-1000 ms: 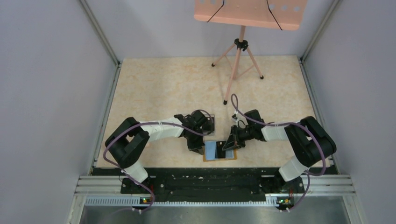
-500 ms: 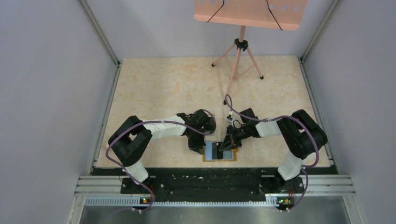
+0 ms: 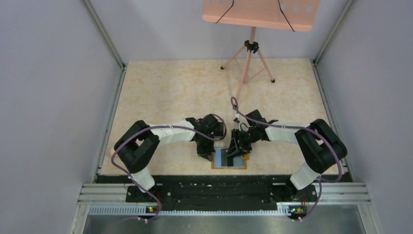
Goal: Put the credit cards into the card holder
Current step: Insert the credit card into the card holder.
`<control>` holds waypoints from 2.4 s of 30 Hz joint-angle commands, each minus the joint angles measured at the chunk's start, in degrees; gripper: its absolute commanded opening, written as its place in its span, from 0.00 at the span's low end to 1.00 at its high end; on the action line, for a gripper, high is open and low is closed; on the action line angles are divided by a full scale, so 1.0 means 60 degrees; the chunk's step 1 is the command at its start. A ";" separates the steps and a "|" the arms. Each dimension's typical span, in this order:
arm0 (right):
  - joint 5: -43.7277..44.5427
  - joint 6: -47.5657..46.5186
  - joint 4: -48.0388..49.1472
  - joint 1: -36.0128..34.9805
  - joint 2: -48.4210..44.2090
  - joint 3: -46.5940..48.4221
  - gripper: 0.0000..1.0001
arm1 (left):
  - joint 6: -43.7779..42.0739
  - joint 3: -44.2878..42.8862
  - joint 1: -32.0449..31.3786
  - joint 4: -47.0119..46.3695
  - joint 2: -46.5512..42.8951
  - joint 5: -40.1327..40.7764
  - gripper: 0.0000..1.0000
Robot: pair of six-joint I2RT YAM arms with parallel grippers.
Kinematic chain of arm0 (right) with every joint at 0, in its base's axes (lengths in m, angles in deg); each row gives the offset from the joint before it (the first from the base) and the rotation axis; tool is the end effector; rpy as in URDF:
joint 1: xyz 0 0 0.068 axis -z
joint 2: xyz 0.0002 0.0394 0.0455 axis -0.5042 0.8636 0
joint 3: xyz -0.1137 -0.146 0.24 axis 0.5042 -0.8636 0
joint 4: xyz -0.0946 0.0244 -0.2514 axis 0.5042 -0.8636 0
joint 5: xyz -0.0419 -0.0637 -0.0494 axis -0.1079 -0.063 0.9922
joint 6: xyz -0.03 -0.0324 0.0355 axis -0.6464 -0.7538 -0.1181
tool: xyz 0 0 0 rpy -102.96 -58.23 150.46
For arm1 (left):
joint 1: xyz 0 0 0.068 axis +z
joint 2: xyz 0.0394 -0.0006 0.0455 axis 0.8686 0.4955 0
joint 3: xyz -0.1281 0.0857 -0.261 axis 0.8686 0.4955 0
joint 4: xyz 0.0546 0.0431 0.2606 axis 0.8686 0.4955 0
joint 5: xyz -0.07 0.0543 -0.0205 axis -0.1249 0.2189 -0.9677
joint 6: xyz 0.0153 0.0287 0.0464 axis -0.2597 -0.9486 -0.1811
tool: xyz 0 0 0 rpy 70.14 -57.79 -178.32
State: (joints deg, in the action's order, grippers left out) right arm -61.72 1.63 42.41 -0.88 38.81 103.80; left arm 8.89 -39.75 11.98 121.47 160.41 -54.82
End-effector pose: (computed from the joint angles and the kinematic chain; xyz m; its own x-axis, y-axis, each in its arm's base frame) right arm 0.2239 0.1669 0.1453 -0.9857 -0.1618 -0.0464 -0.1423 0.6542 0.7428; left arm 0.2058 -0.2423 0.1717 -0.9999 -0.0055 -0.0096 -0.0025 0.9563 -0.2924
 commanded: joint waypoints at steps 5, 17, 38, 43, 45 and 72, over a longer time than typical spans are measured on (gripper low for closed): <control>0.2080 -0.0636 -0.1287 -0.0267 -0.0637 0.0305 0.54 | -0.0244 -0.0282 -0.0063 -0.0061 0.0389 0.0633 0.00; 0.1357 -0.0202 -0.0351 -0.0698 0.0063 0.0437 0.44 | -0.0285 -0.0579 -0.0092 -0.0101 0.0526 0.0557 0.00; 0.0692 0.1036 0.0892 -0.1636 0.0190 0.0701 0.16 | -0.0072 -0.1054 -0.0312 0.0322 0.0525 0.0919 0.00; 0.0690 0.1073 0.0859 -0.1634 0.0077 0.0675 0.06 | 0.0015 -0.1097 -0.0380 0.0928 0.0448 0.1396 0.00; 0.0630 0.1104 0.0956 -0.1639 0.0079 0.0663 0.06 | 0.0019 -0.1079 -0.0424 0.0987 0.0416 0.1438 0.00; 0.2947 -0.0529 -0.1740 -0.1605 -0.1376 0.0778 0.48 | 0.0731 0.2608 0.0523 -0.3982 -0.2672 -0.1489 0.30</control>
State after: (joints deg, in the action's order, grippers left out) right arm -47.01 0.25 34.28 -10.08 33.46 107.38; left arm 10.20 -28.67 13.18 110.00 147.38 -56.65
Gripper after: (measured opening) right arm 0.479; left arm 0.297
